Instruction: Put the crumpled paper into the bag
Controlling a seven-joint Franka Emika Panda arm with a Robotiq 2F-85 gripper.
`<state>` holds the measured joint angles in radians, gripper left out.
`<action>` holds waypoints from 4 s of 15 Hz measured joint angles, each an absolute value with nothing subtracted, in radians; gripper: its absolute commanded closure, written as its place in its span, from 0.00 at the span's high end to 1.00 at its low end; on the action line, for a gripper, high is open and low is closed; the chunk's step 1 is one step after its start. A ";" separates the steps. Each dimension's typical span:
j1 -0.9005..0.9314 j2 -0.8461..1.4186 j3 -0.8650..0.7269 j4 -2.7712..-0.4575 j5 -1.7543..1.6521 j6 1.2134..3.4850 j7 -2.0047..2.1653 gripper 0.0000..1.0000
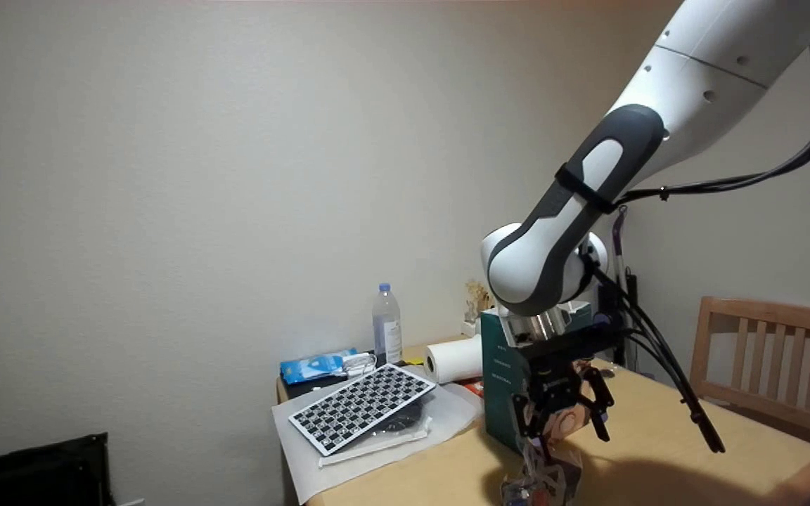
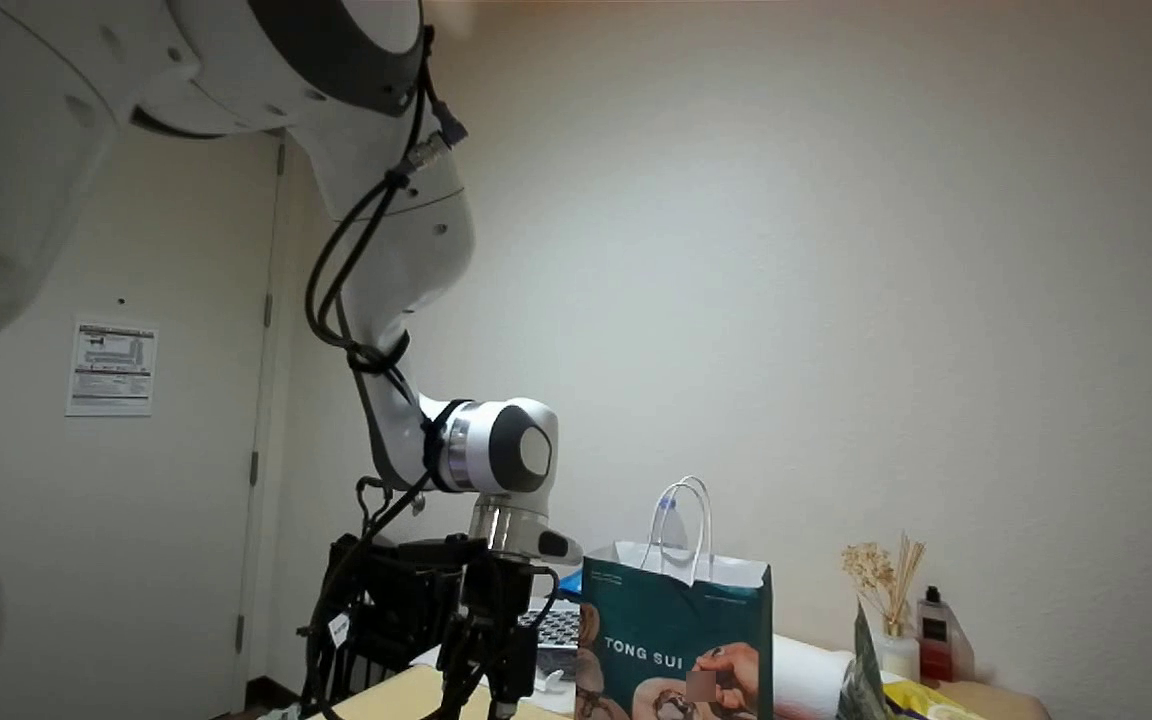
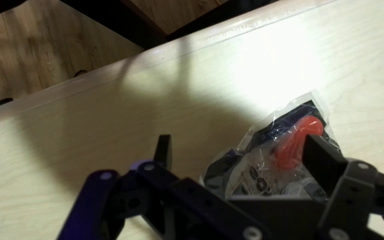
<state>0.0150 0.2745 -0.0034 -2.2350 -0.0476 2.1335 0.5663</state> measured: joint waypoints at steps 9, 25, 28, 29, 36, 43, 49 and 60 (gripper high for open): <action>0.040 0.351 -0.034 -2.221 -0.044 2.236 0.647 1.00; 0.123 0.499 -0.109 -2.149 0.000 2.587 0.956 0.29; 0.120 0.492 -0.099 -2.150 0.013 2.581 0.946 0.11; 0.118 0.487 -0.093 -2.151 0.021 2.579 0.937 0.08; 0.118 0.427 -0.059 -2.166 0.038 2.518 0.858 0.07; 0.120 0.387 -0.051 -2.180 0.041 2.464 0.828 0.57; 0.127 0.417 -0.063 -2.144 0.040 2.500 0.873 0.96; 0.205 0.599 -0.164 -2.008 0.002 2.528 1.117 0.53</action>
<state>0.2048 0.5987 -0.1637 -2.0079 0.0024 2.5283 1.1169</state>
